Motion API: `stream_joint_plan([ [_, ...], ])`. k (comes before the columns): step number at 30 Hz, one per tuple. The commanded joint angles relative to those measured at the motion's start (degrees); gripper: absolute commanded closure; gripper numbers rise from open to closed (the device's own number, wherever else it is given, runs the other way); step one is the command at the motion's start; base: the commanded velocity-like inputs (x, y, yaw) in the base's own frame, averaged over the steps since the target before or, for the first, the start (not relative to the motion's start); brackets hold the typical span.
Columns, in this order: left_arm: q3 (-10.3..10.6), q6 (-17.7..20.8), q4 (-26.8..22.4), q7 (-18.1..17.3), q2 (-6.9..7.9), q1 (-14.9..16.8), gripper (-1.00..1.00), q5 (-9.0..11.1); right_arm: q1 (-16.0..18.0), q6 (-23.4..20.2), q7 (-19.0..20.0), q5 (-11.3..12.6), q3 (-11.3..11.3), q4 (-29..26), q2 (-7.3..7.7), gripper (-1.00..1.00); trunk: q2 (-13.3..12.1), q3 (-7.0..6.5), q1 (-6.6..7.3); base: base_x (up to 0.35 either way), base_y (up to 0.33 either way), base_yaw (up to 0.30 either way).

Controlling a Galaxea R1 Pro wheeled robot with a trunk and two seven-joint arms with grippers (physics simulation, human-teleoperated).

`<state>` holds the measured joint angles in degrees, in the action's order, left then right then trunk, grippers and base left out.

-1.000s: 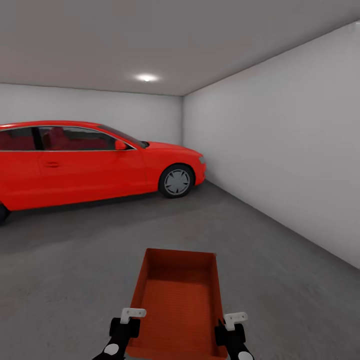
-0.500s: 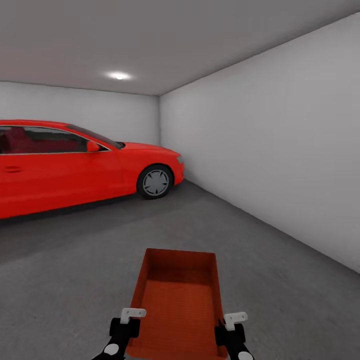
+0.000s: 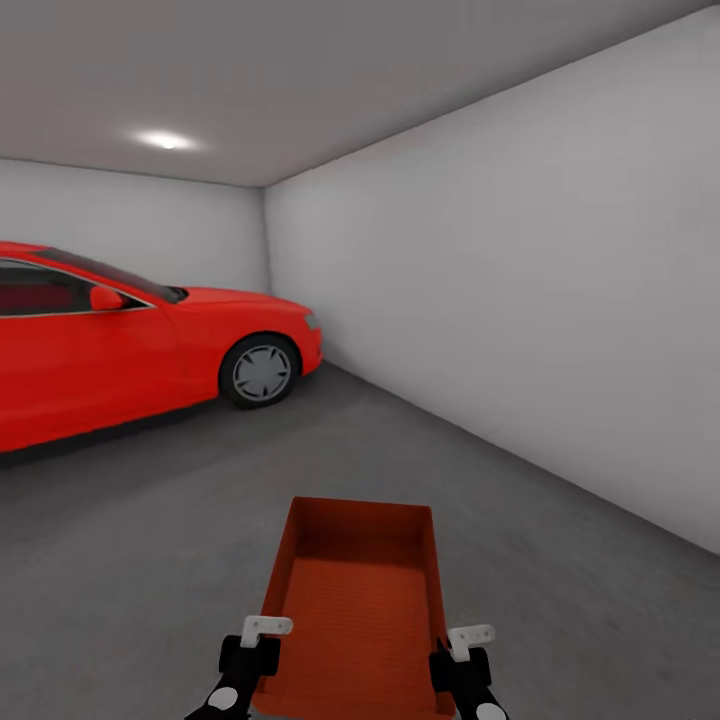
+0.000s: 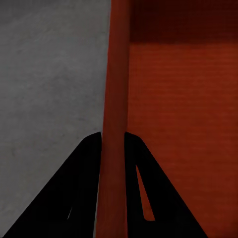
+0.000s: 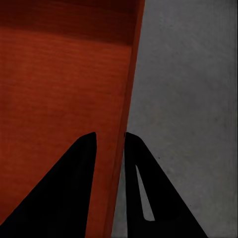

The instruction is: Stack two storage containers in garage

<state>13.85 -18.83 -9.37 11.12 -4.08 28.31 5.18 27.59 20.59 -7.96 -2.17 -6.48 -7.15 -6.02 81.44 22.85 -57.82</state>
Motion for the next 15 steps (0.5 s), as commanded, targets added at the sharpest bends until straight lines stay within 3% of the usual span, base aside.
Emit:
stream_joint_plan([
  [1,-2.51,-0.07,-0.92,0.48,-0.32,0.07,1.0,2.29,0.01,-0.11,-0.56,-0.73,-0.28,0.08,-0.04,1.0,0.03,0.07,-0.03,0.338,0.0,-0.3],
  [15,-2.52,-0.07,-0.92,0.48,-0.32,0.07,1.0,2.29,0.01,-0.11,-0.56,-0.73,-0.28,0.1,-0.04,1.0,0.03,0.07,-0.03,0.339,0.0,-0.3],
])
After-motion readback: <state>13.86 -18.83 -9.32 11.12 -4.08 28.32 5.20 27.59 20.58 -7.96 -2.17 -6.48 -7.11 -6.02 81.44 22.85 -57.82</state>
